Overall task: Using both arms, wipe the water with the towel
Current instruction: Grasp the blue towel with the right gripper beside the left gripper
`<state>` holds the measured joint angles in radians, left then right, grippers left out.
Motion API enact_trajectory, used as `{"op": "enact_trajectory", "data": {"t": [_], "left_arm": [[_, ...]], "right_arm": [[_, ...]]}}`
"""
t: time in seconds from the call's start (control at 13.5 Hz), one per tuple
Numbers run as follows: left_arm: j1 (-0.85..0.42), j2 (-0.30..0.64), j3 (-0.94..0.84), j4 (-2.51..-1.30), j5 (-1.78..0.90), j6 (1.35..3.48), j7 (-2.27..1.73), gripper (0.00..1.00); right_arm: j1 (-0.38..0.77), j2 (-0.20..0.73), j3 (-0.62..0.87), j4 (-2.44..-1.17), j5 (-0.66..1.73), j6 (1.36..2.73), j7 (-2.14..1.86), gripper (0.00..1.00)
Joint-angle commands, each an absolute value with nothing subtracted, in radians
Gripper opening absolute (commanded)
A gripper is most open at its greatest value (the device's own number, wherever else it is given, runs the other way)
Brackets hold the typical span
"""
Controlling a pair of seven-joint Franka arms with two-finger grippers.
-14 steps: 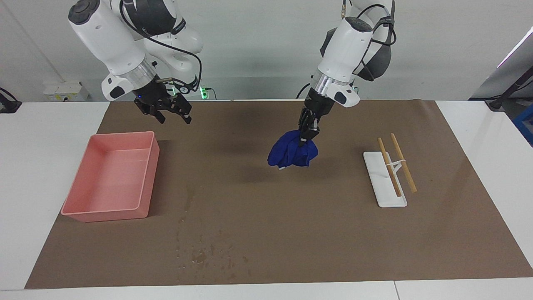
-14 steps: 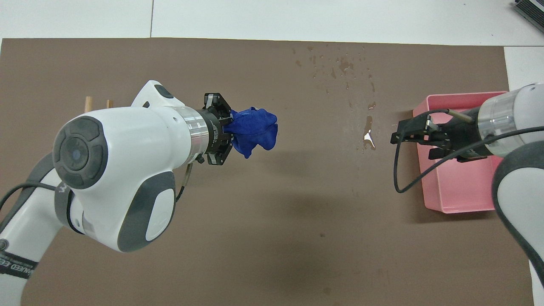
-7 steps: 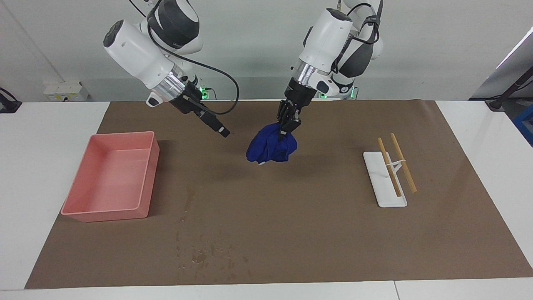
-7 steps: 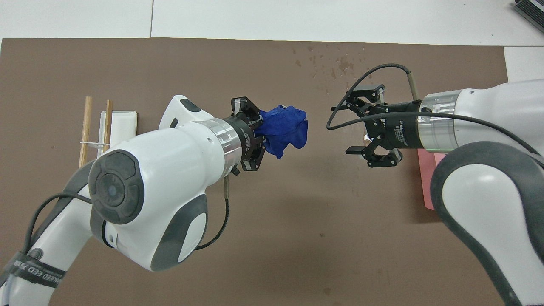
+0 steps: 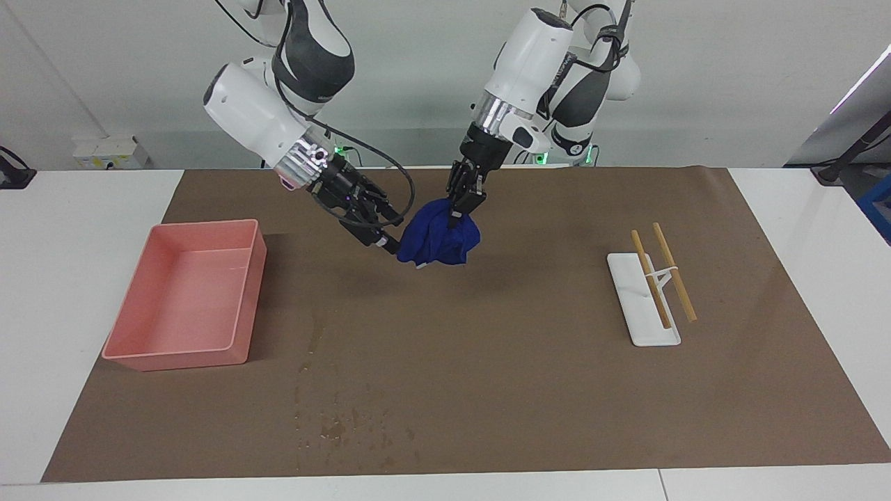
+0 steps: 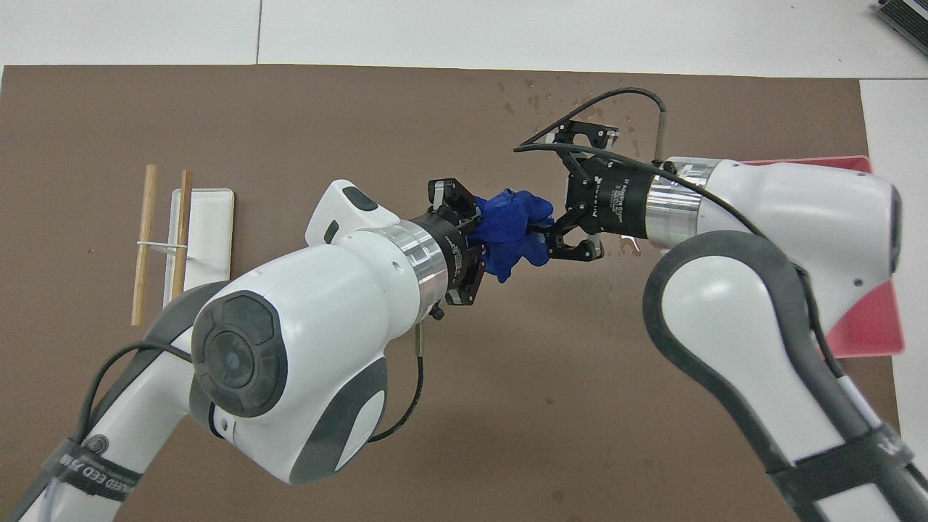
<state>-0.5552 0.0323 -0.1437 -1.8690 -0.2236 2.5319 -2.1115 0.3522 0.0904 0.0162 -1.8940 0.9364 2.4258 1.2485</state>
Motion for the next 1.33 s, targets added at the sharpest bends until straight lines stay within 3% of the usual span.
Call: {"op": "enact_trajectory", "data": {"t": [0.0, 0.59, 0.74, 0.89, 1.26], "left_arm": [[-0.583, 0.034, -0.129, -1.867, -0.242, 2.588, -2.141, 0.00], [-0.598, 0.034, -0.130, -1.882, -0.242, 2.591, -2.143, 0.00], [-0.598, 0.034, -0.130, -1.885, -0.242, 2.617, -2.149, 0.00], [-0.598, 0.034, -0.130, -1.893, -0.242, 2.623, -2.149, 0.00], [-0.598, 0.032, -0.130, -1.899, -0.242, 2.623, -2.140, 0.00]], "right_arm": [[0.413, 0.104, 0.014, -1.911, 0.965, 2.468, 1.273, 1.00], [0.448, 0.101, 0.015, -1.931, 0.979, 2.480, 1.289, 1.00], [0.449, 0.104, 0.015, -1.931, 0.979, 2.487, 1.249, 0.65], [0.448, 0.104, 0.015, -1.930, 0.979, 2.476, 1.143, 0.02], [0.433, 0.104, 0.014, -1.930, 0.974, 2.447, 0.940, 0.00]]}}
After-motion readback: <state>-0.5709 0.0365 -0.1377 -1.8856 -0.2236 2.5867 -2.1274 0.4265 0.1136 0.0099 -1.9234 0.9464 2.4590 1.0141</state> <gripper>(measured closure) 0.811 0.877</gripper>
